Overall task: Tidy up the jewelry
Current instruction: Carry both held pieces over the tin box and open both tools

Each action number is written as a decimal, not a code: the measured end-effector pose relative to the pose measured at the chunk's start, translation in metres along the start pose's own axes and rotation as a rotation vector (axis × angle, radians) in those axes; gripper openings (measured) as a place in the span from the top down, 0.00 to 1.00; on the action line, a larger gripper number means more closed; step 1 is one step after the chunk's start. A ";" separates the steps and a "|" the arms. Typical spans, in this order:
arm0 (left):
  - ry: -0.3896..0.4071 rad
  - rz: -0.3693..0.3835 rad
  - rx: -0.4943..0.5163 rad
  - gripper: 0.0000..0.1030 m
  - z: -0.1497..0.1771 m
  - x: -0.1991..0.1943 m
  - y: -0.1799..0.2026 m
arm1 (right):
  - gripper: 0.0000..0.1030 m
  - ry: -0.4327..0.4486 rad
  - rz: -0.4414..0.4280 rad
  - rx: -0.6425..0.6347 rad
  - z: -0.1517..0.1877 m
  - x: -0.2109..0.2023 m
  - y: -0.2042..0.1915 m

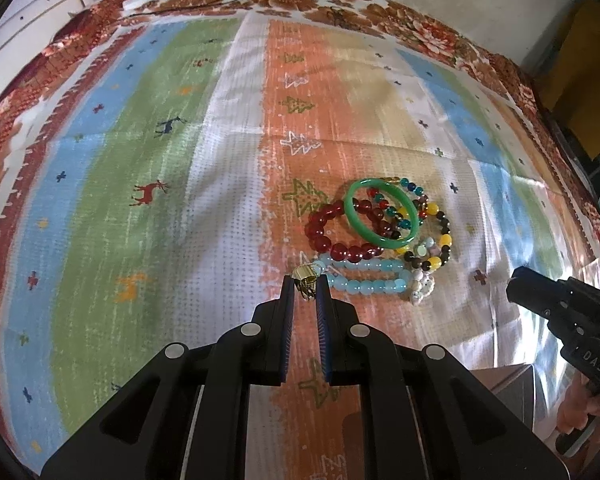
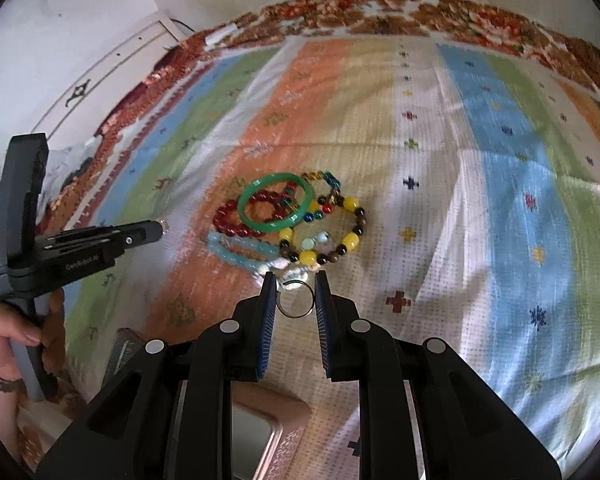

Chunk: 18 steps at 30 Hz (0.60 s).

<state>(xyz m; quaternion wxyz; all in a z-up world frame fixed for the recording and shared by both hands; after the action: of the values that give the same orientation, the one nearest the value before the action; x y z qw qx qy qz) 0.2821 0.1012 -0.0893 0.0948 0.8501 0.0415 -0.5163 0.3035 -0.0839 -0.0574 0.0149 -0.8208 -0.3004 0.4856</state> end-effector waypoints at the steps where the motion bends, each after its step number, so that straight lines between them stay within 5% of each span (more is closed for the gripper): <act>1: 0.007 0.002 0.001 0.90 0.000 -0.003 0.001 | 0.81 0.010 0.005 -0.007 0.000 -0.002 -0.001; 18: 0.081 0.017 0.000 0.90 0.022 -0.046 0.018 | 0.81 0.110 0.045 -0.093 0.018 -0.043 -0.031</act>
<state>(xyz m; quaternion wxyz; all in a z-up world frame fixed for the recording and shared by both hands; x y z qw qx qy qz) 0.2444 0.0801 -0.0565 0.0974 0.8706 0.0379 -0.4807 0.2591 -0.0855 -0.0238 -0.0177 -0.8526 -0.3030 0.4254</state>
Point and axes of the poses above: each gripper's, at about its wrist camera, not at the fingertips, and x roughly the way its jaws point, y to its right, z to its underside, the point moved 3 cm from there along x, roughly the way its jaws point, and after that the axes turned 5 degrees about -z, right-handed, at the moved point
